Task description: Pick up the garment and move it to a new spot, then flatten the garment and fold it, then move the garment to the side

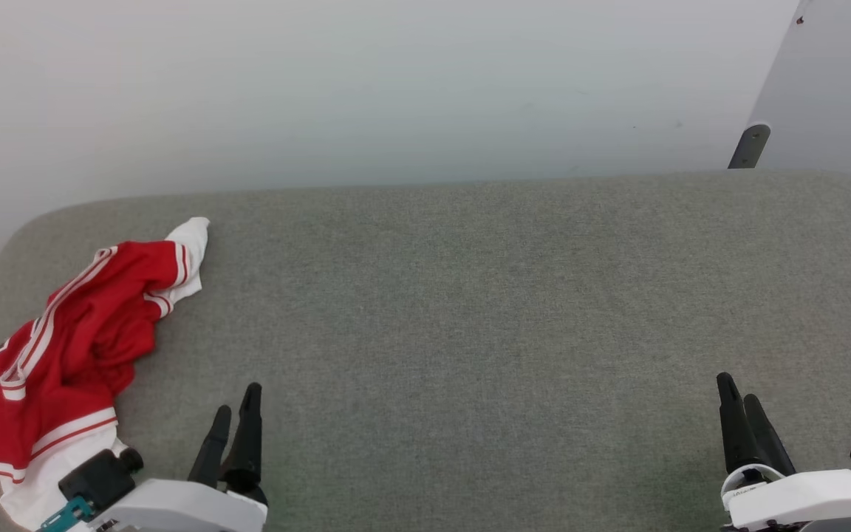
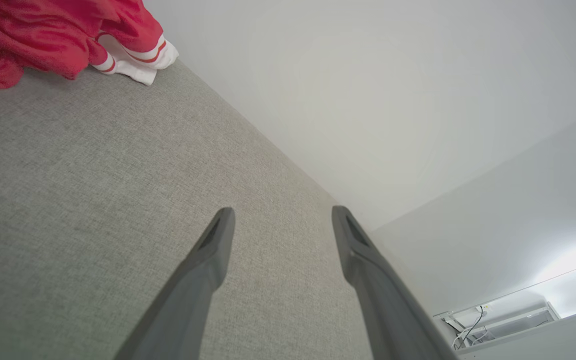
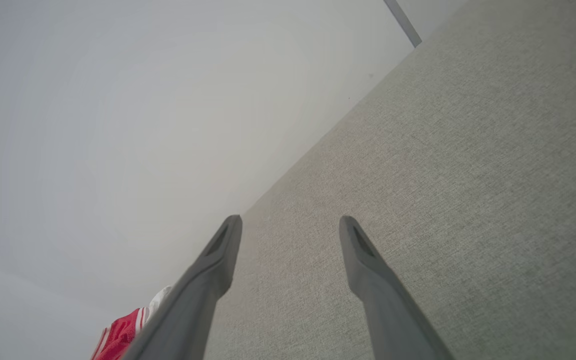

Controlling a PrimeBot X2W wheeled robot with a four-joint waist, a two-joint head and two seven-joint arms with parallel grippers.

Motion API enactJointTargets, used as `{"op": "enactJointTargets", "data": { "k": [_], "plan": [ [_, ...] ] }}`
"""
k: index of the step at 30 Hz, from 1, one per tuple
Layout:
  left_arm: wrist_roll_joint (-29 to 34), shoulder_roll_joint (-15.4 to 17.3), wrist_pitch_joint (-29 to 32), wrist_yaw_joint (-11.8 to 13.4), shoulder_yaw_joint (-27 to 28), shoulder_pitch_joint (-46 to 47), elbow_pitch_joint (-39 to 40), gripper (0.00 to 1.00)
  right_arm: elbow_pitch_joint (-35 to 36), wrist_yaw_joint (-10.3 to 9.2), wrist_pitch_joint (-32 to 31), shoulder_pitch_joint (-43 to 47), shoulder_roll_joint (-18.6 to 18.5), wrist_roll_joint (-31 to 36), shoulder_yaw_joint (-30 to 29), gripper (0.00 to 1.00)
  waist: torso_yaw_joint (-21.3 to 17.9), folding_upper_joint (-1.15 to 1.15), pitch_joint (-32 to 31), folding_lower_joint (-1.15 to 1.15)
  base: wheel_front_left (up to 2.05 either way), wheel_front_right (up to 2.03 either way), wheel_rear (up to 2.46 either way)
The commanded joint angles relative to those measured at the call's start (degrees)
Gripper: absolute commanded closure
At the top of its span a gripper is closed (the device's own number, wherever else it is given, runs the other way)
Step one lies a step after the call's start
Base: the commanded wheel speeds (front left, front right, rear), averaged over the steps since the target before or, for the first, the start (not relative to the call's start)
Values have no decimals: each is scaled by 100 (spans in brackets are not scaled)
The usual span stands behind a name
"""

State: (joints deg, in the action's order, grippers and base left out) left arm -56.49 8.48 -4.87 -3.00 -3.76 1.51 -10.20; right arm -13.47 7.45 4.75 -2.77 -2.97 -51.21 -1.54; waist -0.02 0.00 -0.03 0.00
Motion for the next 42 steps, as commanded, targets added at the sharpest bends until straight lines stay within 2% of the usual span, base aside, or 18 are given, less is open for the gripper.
{"op": "enactJointTargets", "data": {
  "k": [1,6,11,13,42],
  "plan": [
    [176,38,-50,22,-27,9,89,0,87,2,55,-102,4,222,-25,0,1,0,0,0,0,0,0],
    [574,38,-119,28,-50,-23,139,0,110,3,99,-100,14,605,-70,0,2,0,2,0,0,0,0],
    [1273,18,-253,-12,3,-80,289,0,159,3,213,-97,18,1097,-64,0,1,0,2,0,0,0,0],
    [1273,18,-253,-12,3,-80,289,0,159,3,213,-97,18,1097,-64,0,1,0,2,0,0,0,0],
    [3213,-54,-669,-252,194,-296,661,0,368,5,586,-17,11,2621,-16,0,-9,0,-20,0,0,0,0]
  ]
}}
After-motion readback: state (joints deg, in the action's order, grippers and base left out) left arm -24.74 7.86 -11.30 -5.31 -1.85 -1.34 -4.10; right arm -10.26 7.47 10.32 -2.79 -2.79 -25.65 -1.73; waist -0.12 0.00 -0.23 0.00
